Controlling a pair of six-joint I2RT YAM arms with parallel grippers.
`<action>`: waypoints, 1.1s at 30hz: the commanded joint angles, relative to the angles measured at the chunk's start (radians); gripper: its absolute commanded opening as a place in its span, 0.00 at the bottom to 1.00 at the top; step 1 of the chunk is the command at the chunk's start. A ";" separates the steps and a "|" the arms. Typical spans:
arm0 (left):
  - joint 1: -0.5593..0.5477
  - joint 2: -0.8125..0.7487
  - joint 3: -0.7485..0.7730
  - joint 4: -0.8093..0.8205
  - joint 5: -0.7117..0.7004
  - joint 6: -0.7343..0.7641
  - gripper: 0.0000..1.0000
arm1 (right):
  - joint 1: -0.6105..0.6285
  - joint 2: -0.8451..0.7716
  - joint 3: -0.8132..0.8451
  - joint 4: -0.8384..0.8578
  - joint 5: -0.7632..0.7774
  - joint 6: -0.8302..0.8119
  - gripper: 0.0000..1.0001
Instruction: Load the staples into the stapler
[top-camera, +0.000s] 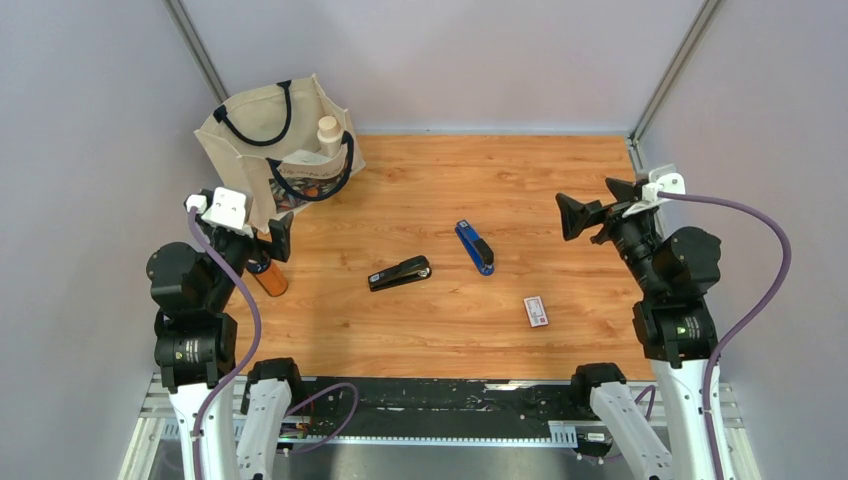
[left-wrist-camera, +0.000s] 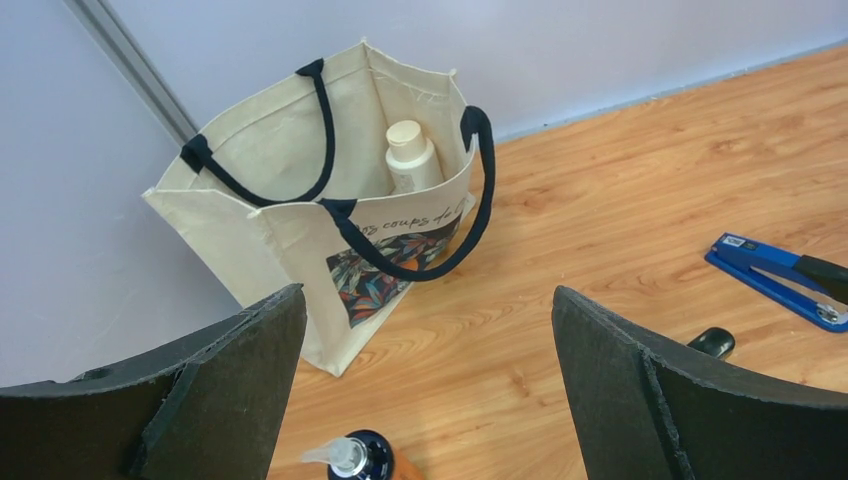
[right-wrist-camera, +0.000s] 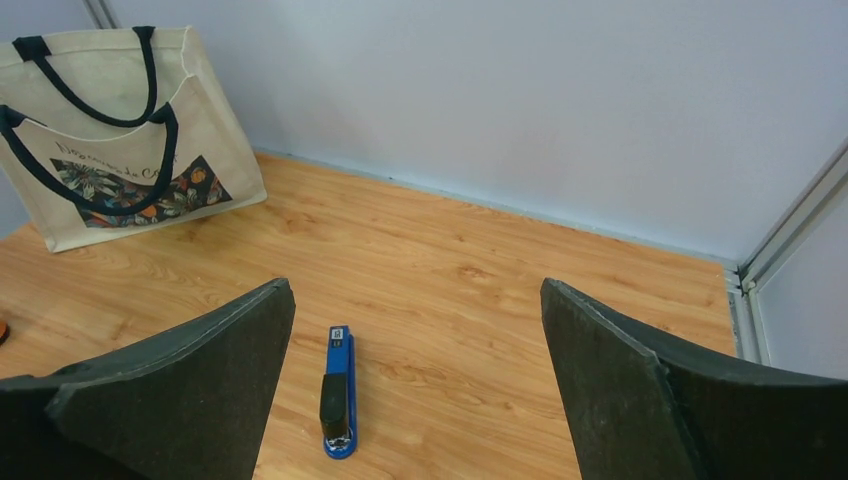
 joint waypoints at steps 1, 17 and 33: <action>0.008 -0.004 -0.010 0.045 0.028 -0.011 1.00 | 0.003 0.003 -0.019 0.037 -0.036 0.019 1.00; 0.005 0.110 0.057 -0.026 0.312 0.004 1.00 | 0.003 0.141 -0.117 -0.231 -0.147 -0.305 1.00; -0.371 0.338 -0.004 0.029 0.140 -0.020 1.00 | 0.068 0.496 -0.134 -0.420 -0.050 -0.432 0.99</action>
